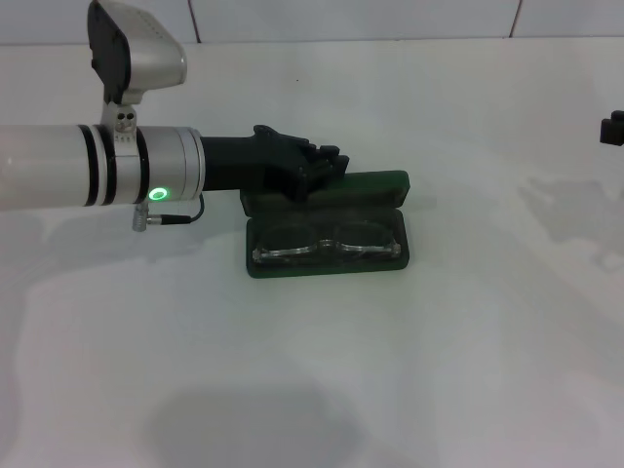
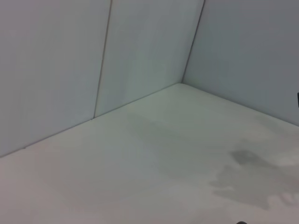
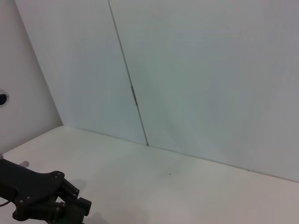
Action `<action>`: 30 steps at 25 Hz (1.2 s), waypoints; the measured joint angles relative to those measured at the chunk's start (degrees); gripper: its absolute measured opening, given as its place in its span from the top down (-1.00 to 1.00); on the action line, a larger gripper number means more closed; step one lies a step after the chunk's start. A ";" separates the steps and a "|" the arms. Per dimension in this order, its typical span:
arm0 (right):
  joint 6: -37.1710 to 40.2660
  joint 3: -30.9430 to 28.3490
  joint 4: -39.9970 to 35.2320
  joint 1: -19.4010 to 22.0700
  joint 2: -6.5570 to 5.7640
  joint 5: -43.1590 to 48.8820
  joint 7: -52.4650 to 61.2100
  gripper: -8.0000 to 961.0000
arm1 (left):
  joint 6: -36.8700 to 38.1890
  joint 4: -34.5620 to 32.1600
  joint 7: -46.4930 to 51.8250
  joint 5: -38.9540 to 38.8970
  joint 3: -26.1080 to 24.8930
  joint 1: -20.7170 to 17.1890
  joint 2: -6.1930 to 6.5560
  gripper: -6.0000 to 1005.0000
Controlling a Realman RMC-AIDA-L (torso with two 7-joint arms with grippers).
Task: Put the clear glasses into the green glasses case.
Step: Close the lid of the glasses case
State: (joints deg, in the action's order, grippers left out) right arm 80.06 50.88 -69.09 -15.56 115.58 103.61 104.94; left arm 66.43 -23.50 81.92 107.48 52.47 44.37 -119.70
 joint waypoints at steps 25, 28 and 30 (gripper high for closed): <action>0.00 -0.21 1.44 -0.01 0.00 -0.17 -0.61 0.67 | 2.75 0.47 -0.86 -0.65 2.20 -2.74 -0.10 0.68; 0.00 -0.10 1.44 -0.27 0.00 -0.17 -0.61 0.66 | 3.73 0.30 -1.30 -0.61 2.20 -3.34 -0.14 0.68; 0.00 0.02 1.44 -0.58 0.00 -0.17 -0.61 0.66 | 4.37 0.30 -1.35 -0.63 2.20 -3.74 -0.16 0.68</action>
State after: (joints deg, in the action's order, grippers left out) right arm 80.06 50.90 -67.65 -16.13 115.57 103.44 104.32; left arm 70.80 -23.20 80.56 106.84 54.67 40.62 -119.86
